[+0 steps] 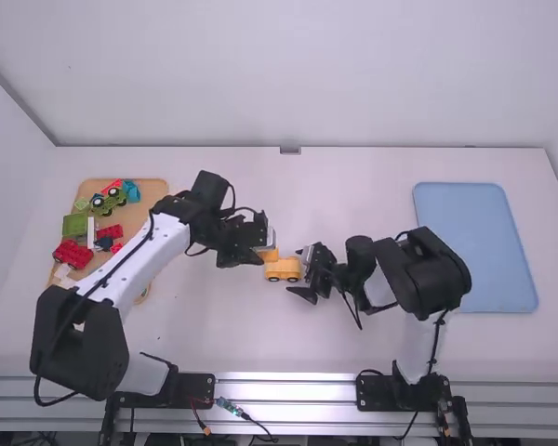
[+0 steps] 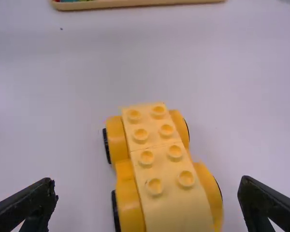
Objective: Assemble lego blocks to make yellow taxi
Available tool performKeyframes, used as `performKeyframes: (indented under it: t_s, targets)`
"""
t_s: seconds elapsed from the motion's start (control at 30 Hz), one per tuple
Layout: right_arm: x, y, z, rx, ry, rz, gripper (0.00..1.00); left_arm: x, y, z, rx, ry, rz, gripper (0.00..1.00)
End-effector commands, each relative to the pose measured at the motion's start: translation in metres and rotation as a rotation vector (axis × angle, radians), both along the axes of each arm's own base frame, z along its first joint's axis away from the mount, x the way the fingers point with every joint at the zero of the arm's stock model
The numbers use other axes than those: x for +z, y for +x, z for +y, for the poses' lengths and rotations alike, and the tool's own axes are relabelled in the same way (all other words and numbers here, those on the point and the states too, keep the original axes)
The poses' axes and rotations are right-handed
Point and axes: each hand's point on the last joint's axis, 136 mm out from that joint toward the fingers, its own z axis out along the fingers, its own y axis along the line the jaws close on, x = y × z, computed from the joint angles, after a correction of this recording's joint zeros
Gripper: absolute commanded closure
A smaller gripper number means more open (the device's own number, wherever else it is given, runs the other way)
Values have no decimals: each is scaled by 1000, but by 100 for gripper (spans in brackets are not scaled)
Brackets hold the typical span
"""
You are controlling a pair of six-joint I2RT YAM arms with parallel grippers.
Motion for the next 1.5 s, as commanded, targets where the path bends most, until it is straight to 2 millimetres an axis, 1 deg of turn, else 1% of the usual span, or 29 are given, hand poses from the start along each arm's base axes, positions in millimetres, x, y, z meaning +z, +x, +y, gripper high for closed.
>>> performKeyframes:
  t_s: [0.0, 0.07, 0.17, 0.23, 0.27, 0.37, 0.5, 0.53, 0.57, 0.7, 0.83, 0.87, 0.9, 0.97, 1.0, 1.03, 1.07, 1.17, 1.37, 1.47]
  targets:
    - [-10, 13, 5, -41, -27, 7, 1, -5, -4, 1, -10, 4, 21, 98]
    - [-14, 16, 11, -26, -25, 6, 1, -6, -7, 2, -17, 12, 26, 98]
    - [-12, 11, 21, 52, 7, -6, 1, -8, -10, 3, -30, 21, 32, 98]
    - [-14, 12, 25, 66, 15, -1, 0, -12, -12, 4, -28, 22, 38, 98]
    - [-15, 13, 26, 67, 16, 1, 0, -15, -13, 4, -28, 23, 39, 98]
    - [-21, 15, 27, 82, 23, 12, 3, -34, -15, 7, -24, 31, 32, 98]
    - [-19, 10, 27, 122, 50, 20, 5, -51, -17, 4, -26, 6, 9, 98]
    - [-19, 7, 26, 137, 51, 4, 5, -51, -17, 2, -30, -10, 8, 98]
    - [-20, 5, 24, 145, 48, -12, 9, -52, -18, 1, -31, -21, 6, 98]
    - [-21, 2, 23, 145, 44, -19, 11, -49, -16, -3, -38, -49, -6, 98]
    - [-21, -1, 23, 174, 46, -31, 20, -48, -7, -3, 15, -50, -7, 98]
    - [-22, -1, 24, 175, 43, -22, 28, -49, -2, -4, 38, -52, -5, 98]
    - [-23, 0, 24, 175, 42, -18, 31, -50, 0, -4, 49, -53, -2, 98]
    - [-23, 2, 25, 177, 40, -8, 47, -55, 3, -5, 56, -50, 16, 98]
    - [-22, 3, 26, 187, 43, -4, 53, -59, 6, -5, 66, -42, 44, 98]
    - [-22, 2, 27, 190, 45, -2, 53, -60, 6, -5, 68, -39, 47, 99]
    - [-21, 1, 28, 206, 50, -6, 53, -65, 9, -4, 78, -22, 66, 98]
    - [-20, 1, 30, 225, 57, 4, 53, -73, 16, -7, 70, -10, 109, 98]
    - [-21, -2, 29, 247, 52, -36, 53, -80, 25, -9, 67, 2, 139, 98]
    - [-23, -4, 25, 248, 46, -46, 53, -85, 24, -13, 38, 8, 139, 99]
